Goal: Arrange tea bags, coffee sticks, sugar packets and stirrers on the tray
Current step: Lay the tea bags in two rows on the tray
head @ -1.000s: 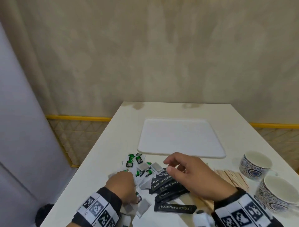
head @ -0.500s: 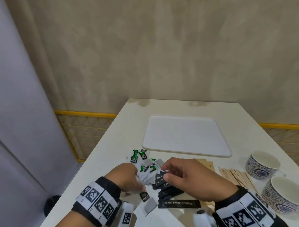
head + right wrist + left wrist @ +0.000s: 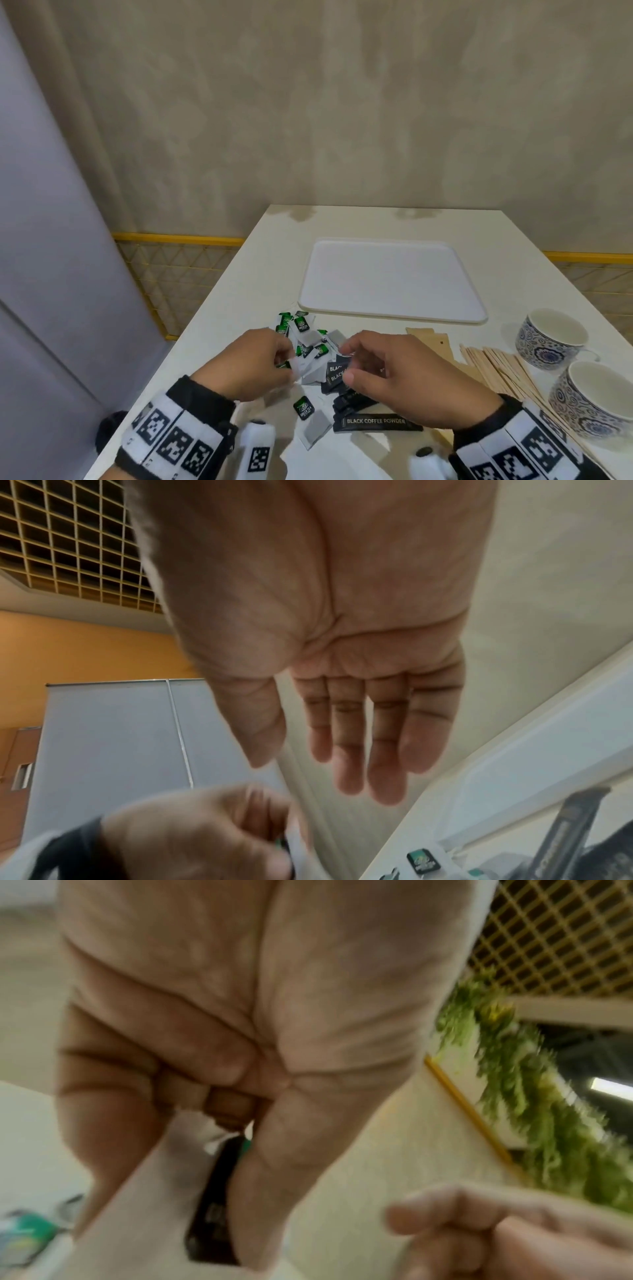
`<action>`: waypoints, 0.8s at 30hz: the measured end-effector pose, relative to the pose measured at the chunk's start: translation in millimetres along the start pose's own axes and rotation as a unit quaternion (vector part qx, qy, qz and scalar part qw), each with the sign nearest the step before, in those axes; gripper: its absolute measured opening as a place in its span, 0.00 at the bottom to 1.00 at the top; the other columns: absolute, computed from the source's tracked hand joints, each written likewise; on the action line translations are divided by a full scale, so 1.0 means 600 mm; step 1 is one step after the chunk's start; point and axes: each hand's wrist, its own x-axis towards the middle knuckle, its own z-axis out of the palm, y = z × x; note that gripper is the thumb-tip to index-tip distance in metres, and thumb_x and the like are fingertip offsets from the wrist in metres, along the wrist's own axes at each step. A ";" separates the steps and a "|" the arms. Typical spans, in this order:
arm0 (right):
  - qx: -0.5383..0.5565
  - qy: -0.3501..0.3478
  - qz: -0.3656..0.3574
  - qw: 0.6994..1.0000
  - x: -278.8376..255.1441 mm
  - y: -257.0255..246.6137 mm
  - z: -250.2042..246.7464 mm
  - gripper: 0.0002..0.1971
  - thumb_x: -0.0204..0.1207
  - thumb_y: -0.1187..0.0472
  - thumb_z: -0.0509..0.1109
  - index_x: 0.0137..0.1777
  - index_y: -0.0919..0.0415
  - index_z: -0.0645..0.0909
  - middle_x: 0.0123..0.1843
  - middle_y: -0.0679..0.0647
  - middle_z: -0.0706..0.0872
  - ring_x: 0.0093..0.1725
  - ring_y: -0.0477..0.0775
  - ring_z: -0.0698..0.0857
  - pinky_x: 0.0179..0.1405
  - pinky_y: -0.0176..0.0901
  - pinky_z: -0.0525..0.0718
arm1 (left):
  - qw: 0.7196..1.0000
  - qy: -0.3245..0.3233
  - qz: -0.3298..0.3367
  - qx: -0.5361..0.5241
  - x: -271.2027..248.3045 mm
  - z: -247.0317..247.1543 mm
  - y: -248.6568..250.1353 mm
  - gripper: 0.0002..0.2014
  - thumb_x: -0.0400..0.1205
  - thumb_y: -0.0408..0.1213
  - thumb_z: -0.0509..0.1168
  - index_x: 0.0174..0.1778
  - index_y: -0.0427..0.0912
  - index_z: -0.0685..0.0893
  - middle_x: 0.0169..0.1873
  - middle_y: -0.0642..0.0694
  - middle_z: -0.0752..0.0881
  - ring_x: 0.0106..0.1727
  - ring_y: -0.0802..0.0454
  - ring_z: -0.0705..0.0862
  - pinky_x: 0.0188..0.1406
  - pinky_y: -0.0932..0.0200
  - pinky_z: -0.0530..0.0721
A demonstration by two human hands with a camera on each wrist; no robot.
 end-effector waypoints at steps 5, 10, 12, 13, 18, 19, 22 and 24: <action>0.010 0.000 -0.034 0.999 0.019 -0.012 0.022 0.17 0.74 0.43 0.72 0.62 0.40 0.78 0.48 0.40 0.87 0.45 0.37 0.84 0.48 0.38 0.83 | 0.967 0.031 0.108 -0.227 -0.016 -0.025 0.045 0.05 0.73 0.37 0.76 0.40 0.51 0.88 0.29 0.52 0.84 0.29 0.62 0.77 0.32 0.66 0.75; 0.000 0.051 0.005 0.999 0.027 -0.004 0.024 0.05 0.74 0.48 0.73 0.46 0.46 0.84 0.37 0.45 0.87 0.33 0.37 0.79 0.33 0.33 0.75 | 0.966 0.030 0.033 -0.256 -0.009 -0.004 0.033 0.16 0.63 0.49 0.81 0.41 0.50 0.84 0.32 0.49 0.86 0.32 0.55 0.81 0.34 0.53 0.80; 0.007 0.057 0.032 0.998 0.025 0.007 0.019 0.04 0.76 0.48 0.72 0.43 0.45 0.83 0.35 0.44 0.87 0.32 0.36 0.79 0.34 0.31 0.75 | 0.992 -0.028 -0.040 -0.118 -0.008 0.013 0.025 0.22 0.63 0.56 0.78 0.44 0.48 0.82 0.38 0.51 0.85 0.37 0.57 0.81 0.36 0.57 0.79; 0.017 0.058 0.045 0.997 0.023 0.012 0.017 0.05 0.77 0.48 0.72 0.42 0.47 0.83 0.35 0.45 0.88 0.32 0.36 0.81 0.35 0.33 0.78 | 0.995 -0.054 -0.071 -0.040 -0.008 0.026 0.022 0.23 0.65 0.58 0.76 0.44 0.46 0.81 0.40 0.51 0.84 0.38 0.56 0.79 0.37 0.59 0.76; 0.178 0.046 0.116 0.976 0.015 0.026 0.012 0.08 0.80 0.54 0.70 0.42 0.57 0.84 0.33 0.49 0.88 0.36 0.48 0.91 0.37 0.41 0.86 | 0.987 -0.084 -0.120 0.073 -0.003 0.075 0.022 0.19 0.71 0.57 0.70 0.42 0.46 0.76 0.38 0.49 0.77 0.34 0.52 0.72 0.31 0.60 0.70; 0.175 0.045 0.119 0.976 0.014 0.029 0.012 0.09 0.80 0.54 0.70 0.41 0.57 0.83 0.34 0.50 0.89 0.36 0.48 0.91 0.36 0.39 0.86 | 0.986 -0.079 -0.118 0.082 -0.001 0.078 0.021 0.18 0.72 0.56 0.70 0.42 0.45 0.77 0.39 0.49 0.78 0.34 0.51 0.74 0.30 0.61 0.71; 0.134 0.042 0.113 0.984 0.011 0.035 0.014 0.09 0.78 0.51 0.72 0.38 0.54 0.85 0.34 0.49 0.89 0.33 0.42 0.86 0.38 0.37 0.84 | 0.984 -0.074 -0.101 0.130 0.004 0.080 0.024 0.10 0.75 0.44 0.68 0.41 0.44 0.76 0.39 0.47 0.77 0.38 0.50 0.76 0.32 0.61 0.72; 0.123 0.036 0.105 0.986 0.010 0.037 0.015 0.09 0.76 0.51 0.74 0.36 0.52 0.84 0.30 0.45 0.86 0.31 0.39 0.83 0.37 0.36 0.83 | 0.982 -0.091 -0.095 0.139 0.009 0.083 0.026 0.05 0.74 0.38 0.65 0.43 0.43 0.77 0.40 0.47 0.78 0.40 0.48 0.78 0.36 0.60 0.74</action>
